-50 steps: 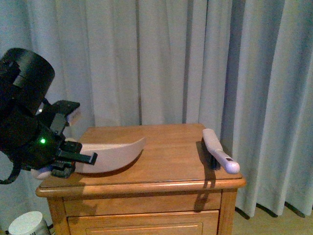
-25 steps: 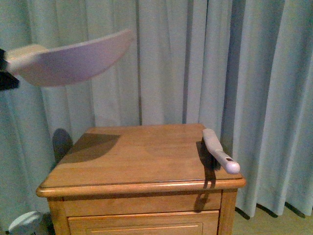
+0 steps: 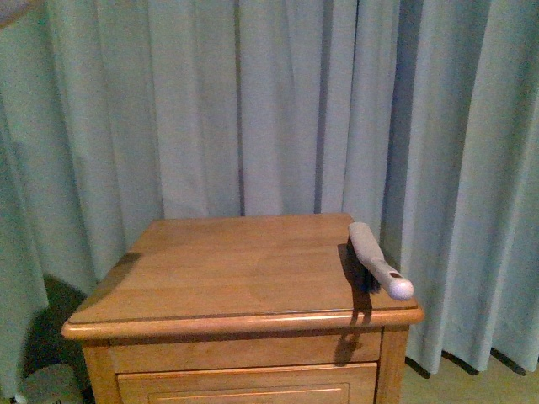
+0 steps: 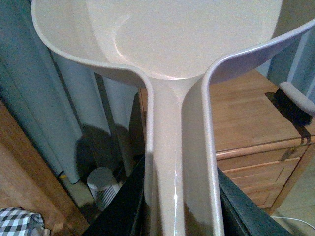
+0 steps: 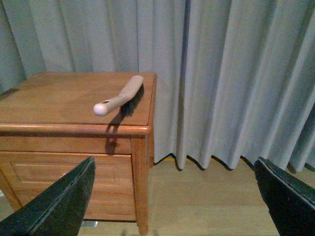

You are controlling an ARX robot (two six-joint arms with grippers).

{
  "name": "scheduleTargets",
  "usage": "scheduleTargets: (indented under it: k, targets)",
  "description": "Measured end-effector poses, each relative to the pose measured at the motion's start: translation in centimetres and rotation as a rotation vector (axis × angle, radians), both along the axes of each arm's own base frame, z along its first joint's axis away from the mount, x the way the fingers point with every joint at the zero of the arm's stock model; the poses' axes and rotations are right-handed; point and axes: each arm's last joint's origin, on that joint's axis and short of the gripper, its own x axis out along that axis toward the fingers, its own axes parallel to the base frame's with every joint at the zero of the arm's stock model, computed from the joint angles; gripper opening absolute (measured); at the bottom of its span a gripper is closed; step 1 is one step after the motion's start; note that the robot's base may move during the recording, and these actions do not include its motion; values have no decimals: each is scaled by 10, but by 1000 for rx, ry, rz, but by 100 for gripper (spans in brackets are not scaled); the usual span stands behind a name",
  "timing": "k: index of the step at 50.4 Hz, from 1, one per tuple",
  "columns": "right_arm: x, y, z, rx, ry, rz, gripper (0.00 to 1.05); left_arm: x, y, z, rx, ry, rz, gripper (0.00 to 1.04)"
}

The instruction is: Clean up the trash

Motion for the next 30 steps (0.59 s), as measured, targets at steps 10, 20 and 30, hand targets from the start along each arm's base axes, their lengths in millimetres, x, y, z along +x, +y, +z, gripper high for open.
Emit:
scheduleTargets:
  k: [10, 20, 30]
  targets:
    - [0, 0, 0, 0, 0, 0, 97, -13, 1, -5, -3, 1, -1, 28]
    - [0, 0, 0, 1, 5, -13, 97, -11, 0, -14, -8, 29, 10, 28]
    - [16, 1, 6, 72, 234, -344, 97, -11, 0, -14, -8, 29, 11, 28]
